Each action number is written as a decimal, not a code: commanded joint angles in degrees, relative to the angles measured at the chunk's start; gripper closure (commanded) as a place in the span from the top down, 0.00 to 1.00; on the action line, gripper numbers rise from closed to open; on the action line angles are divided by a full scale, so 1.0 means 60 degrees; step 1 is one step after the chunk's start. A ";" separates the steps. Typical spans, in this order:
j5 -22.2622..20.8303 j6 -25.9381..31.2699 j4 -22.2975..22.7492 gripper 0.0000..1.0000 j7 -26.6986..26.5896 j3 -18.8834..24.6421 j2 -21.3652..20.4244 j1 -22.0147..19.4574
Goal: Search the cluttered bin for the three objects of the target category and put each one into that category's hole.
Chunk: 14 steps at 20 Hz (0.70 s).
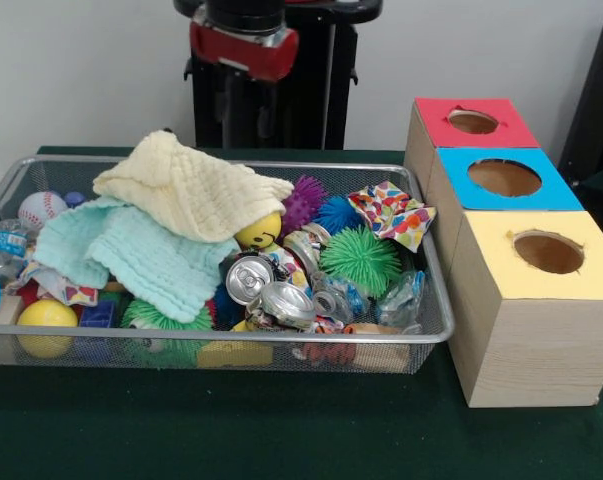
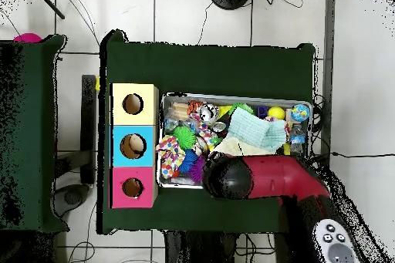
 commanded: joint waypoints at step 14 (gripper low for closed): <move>0.2275 -0.5179 0.2271 1.00 0.4544 -0.3330 0.2419 0.2655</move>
